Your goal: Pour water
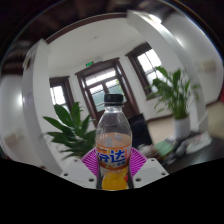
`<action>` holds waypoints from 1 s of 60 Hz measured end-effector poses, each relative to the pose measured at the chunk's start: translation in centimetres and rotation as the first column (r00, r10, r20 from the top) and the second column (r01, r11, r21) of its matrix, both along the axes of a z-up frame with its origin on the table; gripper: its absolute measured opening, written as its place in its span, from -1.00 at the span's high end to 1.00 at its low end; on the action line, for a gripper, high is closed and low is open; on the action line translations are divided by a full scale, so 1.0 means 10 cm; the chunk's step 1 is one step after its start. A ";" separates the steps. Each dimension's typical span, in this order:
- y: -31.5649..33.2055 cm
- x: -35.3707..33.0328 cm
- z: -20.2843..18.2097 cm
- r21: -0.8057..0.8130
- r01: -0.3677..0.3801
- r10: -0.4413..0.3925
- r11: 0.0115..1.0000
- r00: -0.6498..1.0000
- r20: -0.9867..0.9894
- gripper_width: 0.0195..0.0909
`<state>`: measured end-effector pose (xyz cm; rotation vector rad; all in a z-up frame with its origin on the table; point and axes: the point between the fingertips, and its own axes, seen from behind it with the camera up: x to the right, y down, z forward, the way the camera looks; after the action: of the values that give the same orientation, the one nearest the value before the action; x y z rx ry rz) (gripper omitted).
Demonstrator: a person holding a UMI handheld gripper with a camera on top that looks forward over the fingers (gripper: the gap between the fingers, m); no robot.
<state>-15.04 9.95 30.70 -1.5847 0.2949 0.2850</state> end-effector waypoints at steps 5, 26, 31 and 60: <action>0.01 0.44 -0.03 -0.028 0.117 -0.108 0.993 0.972 0.208 0.55; 0.26 1.71 -1.38 -0.188 0.330 -0.234 0.925 0.885 0.402 0.55; 0.32 1.75 -1.58 -0.182 0.315 -0.223 0.932 0.889 0.400 0.52; 0.36 1.73 -1.88 -0.161 0.307 -0.224 0.938 0.892 0.393 0.02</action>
<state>2.29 13.59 11.86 -1.7533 0.2520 -0.2717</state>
